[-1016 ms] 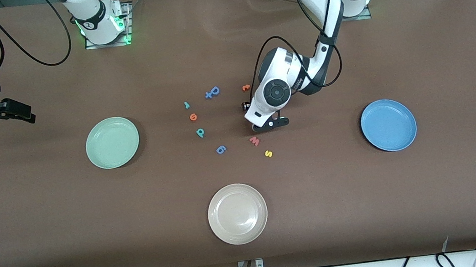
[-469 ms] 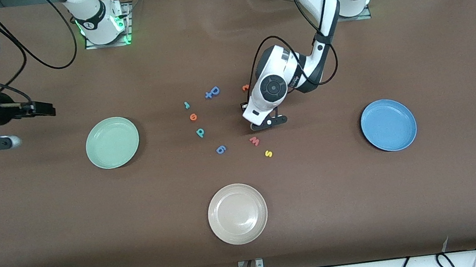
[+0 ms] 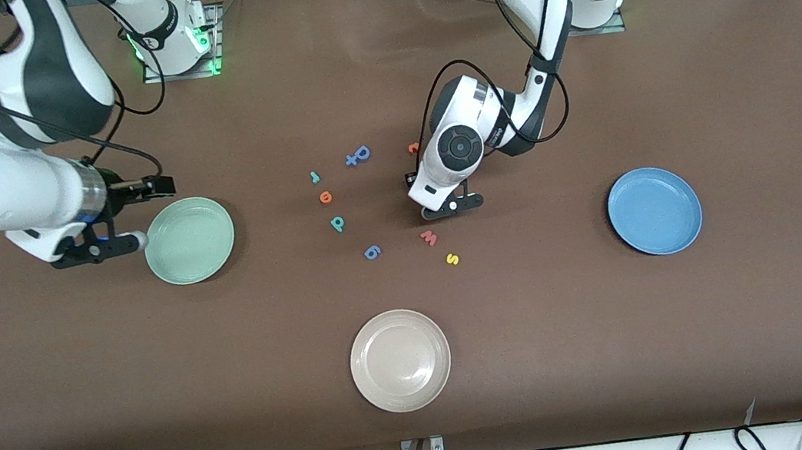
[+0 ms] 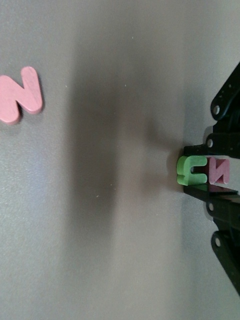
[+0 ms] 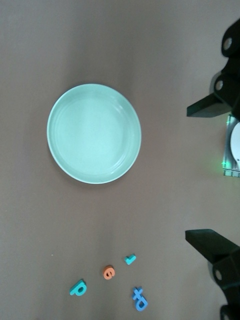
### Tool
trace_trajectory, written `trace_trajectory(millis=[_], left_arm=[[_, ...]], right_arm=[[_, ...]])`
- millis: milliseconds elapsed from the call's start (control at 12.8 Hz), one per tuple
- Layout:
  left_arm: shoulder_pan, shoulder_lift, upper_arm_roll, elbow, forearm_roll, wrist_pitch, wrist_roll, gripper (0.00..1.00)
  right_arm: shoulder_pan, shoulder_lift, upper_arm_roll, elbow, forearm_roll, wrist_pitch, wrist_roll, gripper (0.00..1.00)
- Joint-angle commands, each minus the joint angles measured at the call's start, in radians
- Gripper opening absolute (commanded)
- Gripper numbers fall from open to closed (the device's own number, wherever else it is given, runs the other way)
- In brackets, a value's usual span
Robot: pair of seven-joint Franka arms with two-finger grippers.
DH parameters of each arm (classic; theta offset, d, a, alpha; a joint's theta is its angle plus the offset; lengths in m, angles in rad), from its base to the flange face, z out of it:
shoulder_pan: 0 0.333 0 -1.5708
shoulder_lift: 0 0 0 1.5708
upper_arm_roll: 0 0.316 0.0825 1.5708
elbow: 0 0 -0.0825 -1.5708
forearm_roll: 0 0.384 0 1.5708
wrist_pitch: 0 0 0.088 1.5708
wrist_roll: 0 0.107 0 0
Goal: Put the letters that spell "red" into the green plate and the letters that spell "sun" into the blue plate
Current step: 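Carry the green letter to the blue plate while the right gripper grasps orange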
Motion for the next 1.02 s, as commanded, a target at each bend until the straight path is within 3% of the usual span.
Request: trace_trajectory(millis=[0, 313, 625, 938], left_arm=[[-0.006, 0.003, 0.020, 0.005, -0.023, 0.011, 0.006, 0.18], [0.067, -0.015, 0.024, 0.039, -0.014, 0.003, 0.011, 0.13], [0.176, -0.041, 0.035, 0.089, 0.021, -0.068, 0.015, 0.12], [0.322, -0.044, 0.032, 0.174, 0.154, -0.203, 0.030, 0.11]], right_arm=[[0.022, 0.064, 0.005, 0.007, 0.018, 0.097, 0.003, 0.98], [0.130, 0.109, 0.016, -0.022, 0.018, 0.241, 0.151, 0.94], [0.216, 0.107, 0.020, -0.198, 0.019, 0.520, 0.258, 0.94], [0.225, 0.104, 0.147, -0.390, 0.014, 0.851, 0.509, 0.92]])
